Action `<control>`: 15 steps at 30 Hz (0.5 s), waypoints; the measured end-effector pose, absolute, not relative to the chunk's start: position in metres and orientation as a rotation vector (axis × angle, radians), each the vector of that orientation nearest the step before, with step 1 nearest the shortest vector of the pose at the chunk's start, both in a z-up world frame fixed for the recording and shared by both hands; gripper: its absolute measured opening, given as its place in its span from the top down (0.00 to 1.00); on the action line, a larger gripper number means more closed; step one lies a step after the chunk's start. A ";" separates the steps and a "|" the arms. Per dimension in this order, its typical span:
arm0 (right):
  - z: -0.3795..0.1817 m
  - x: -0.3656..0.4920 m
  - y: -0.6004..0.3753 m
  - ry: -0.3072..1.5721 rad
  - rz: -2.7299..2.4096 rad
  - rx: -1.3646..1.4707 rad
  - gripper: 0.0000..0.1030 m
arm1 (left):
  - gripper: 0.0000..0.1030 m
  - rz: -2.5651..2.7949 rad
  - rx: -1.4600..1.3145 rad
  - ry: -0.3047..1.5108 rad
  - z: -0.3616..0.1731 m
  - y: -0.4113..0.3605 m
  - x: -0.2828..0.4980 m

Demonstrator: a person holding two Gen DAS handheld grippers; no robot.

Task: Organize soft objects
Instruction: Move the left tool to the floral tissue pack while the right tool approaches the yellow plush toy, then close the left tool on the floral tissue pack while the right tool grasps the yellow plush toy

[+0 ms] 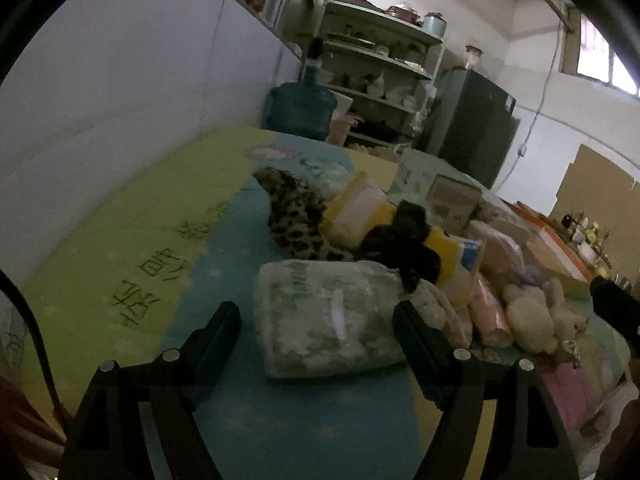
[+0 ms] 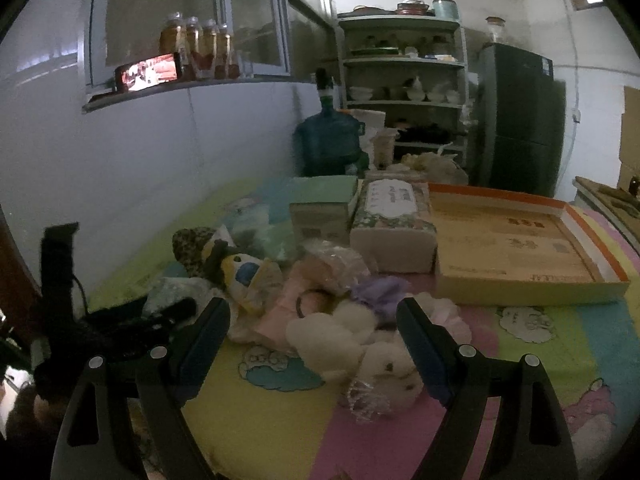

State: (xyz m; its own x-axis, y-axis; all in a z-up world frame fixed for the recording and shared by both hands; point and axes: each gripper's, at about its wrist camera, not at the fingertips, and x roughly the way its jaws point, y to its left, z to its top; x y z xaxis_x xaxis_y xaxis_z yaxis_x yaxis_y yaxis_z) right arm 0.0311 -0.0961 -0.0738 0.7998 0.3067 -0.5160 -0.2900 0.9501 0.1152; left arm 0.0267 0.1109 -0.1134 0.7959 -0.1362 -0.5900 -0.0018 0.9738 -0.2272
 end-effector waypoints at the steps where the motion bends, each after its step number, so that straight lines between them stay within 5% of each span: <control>1: -0.073 0.032 -0.096 0.559 0.335 0.034 0.16 | 0.32 -0.086 -0.212 0.648 -0.113 0.108 0.028; 3: -0.071 0.036 -0.094 0.562 0.413 0.038 0.16 | 0.48 -0.135 -0.218 0.651 -0.113 0.103 0.029; 6: -0.068 0.047 -0.090 0.568 0.553 0.057 0.16 | 0.59 -0.143 -0.222 0.639 -0.110 0.102 0.026; 13: -0.061 0.087 -0.061 0.646 0.692 -0.010 0.19 | 0.64 -0.101 -0.258 0.592 -0.101 0.119 0.011; 15: -0.061 0.095 -0.046 0.662 0.700 -0.083 0.33 | 0.64 -0.086 -0.253 0.574 -0.096 0.123 0.006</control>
